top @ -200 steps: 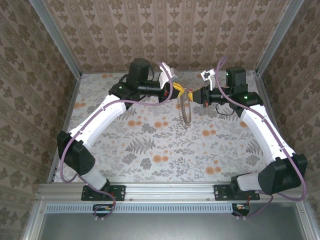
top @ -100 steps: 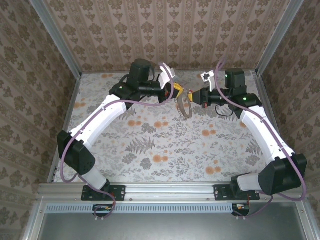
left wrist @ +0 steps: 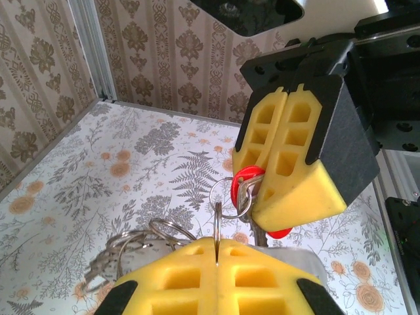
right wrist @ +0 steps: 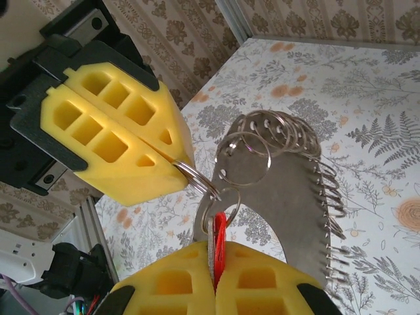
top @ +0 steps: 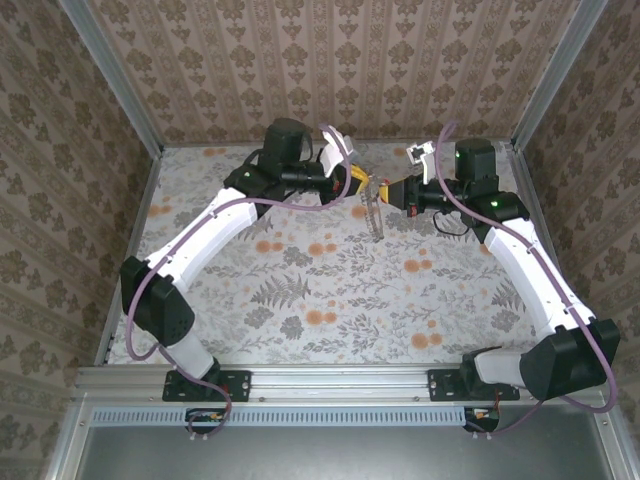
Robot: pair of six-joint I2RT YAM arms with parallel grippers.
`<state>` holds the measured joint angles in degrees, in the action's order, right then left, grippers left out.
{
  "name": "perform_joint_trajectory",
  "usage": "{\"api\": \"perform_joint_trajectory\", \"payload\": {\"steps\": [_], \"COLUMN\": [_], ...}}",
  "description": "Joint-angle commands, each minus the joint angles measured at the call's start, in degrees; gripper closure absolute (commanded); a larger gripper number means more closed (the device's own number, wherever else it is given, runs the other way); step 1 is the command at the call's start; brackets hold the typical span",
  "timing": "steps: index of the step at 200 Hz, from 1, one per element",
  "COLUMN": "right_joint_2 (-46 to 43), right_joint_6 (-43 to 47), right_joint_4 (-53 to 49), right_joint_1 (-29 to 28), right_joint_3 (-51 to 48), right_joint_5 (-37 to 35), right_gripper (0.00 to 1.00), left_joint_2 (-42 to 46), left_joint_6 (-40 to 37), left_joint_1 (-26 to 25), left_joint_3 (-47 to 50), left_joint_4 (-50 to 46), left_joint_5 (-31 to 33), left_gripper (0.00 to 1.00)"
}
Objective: Put the keys on the keyring
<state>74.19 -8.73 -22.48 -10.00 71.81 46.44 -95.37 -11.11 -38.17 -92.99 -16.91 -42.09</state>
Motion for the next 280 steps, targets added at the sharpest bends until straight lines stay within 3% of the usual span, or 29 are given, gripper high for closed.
{"api": "perform_joint_trajectory", "payload": {"steps": [1,280], "right_joint_2": [-0.9,3.8], "right_joint_6": [0.2,4.1], "right_joint_4": [-0.3,-4.8], "right_joint_1": [0.1,-1.3], "right_joint_3": [0.6,6.6], "right_joint_5": [-0.3,2.4], "right_gripper": [1.0,1.0], "left_joint_2": [-0.6,-1.4], "left_joint_6": [0.9,-1.0], "left_joint_1": [0.3,-0.1], "left_joint_3": [-1.1,-2.2], "left_joint_4": [1.8,-0.9], "left_joint_5": [-1.9,-4.6], "left_gripper": [1.0,1.0]}}
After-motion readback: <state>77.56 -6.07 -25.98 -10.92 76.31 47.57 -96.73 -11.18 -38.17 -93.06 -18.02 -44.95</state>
